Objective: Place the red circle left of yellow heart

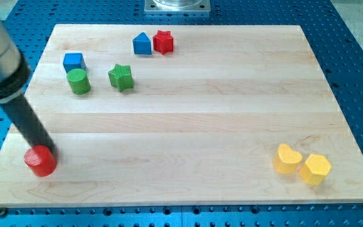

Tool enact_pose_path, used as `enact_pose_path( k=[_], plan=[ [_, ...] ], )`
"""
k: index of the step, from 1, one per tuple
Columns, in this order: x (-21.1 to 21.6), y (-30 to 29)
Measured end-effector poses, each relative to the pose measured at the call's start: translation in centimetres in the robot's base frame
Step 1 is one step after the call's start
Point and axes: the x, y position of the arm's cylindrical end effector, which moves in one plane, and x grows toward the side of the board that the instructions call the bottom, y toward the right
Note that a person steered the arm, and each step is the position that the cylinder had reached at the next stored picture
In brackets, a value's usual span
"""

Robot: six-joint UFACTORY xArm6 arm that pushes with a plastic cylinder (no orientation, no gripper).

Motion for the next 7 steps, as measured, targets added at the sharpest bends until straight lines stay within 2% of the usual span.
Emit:
enact_pose_path(
  k=[2,3,5,6,7],
  plan=[
    [2.1,3.0],
    [5.4,4.7],
    [6.0,2.5],
    [3.1,4.2],
    [-2.9,10.5]
  ],
)
